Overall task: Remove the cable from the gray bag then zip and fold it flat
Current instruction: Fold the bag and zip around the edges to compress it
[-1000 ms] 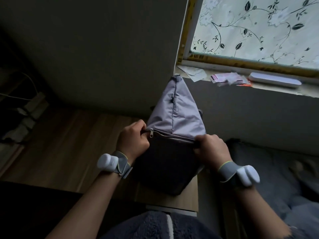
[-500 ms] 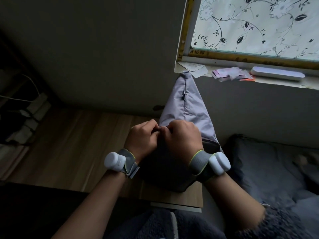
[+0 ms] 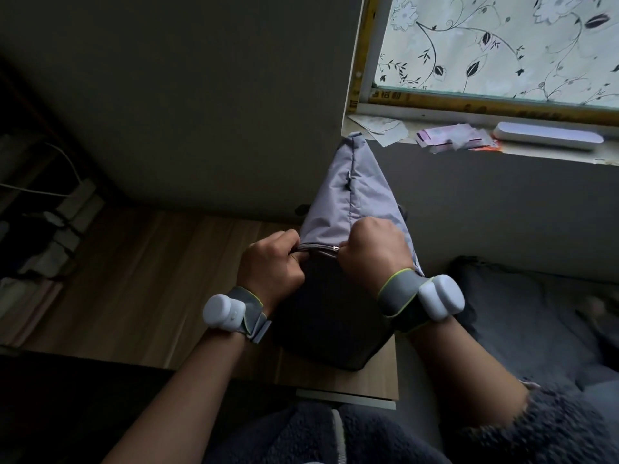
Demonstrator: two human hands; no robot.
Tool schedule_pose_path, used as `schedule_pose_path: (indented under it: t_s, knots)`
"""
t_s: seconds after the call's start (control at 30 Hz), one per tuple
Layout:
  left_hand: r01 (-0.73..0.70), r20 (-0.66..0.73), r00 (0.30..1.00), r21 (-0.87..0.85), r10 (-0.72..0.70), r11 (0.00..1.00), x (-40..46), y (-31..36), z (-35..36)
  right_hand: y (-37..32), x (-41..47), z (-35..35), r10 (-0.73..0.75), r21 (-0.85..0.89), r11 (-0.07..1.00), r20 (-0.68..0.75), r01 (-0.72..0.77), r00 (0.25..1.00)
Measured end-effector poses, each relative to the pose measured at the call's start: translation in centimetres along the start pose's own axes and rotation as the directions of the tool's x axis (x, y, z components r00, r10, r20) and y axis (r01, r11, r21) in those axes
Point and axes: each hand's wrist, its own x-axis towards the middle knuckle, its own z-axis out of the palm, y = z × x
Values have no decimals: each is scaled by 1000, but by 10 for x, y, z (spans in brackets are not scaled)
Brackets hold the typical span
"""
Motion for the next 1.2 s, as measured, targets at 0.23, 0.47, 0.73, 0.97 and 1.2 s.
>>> schedule_pose_path:
  t_s: [0.23,0.47,0.73,0.97,1.2]
  knots:
    - [124,-6,992,24,-124,992,4,-17,-4,48,7,6,146,9,989,95,-148,985]
    - [117,-10,993,52,-116,992,6,-18,-5,63,5,7,198,31,979,55,-200,979]
    - [145,101,974,410,-203,901,26,16,-7,71,2,12,236,62,970,-21,-234,972]
    - [-313,287,931,310,225,898,41,78,19,77,3,24,339,206,917,57,-343,939]
    - [-374,493,846,276,203,885,45,87,52,94,5,13,291,221,911,258,-349,921]
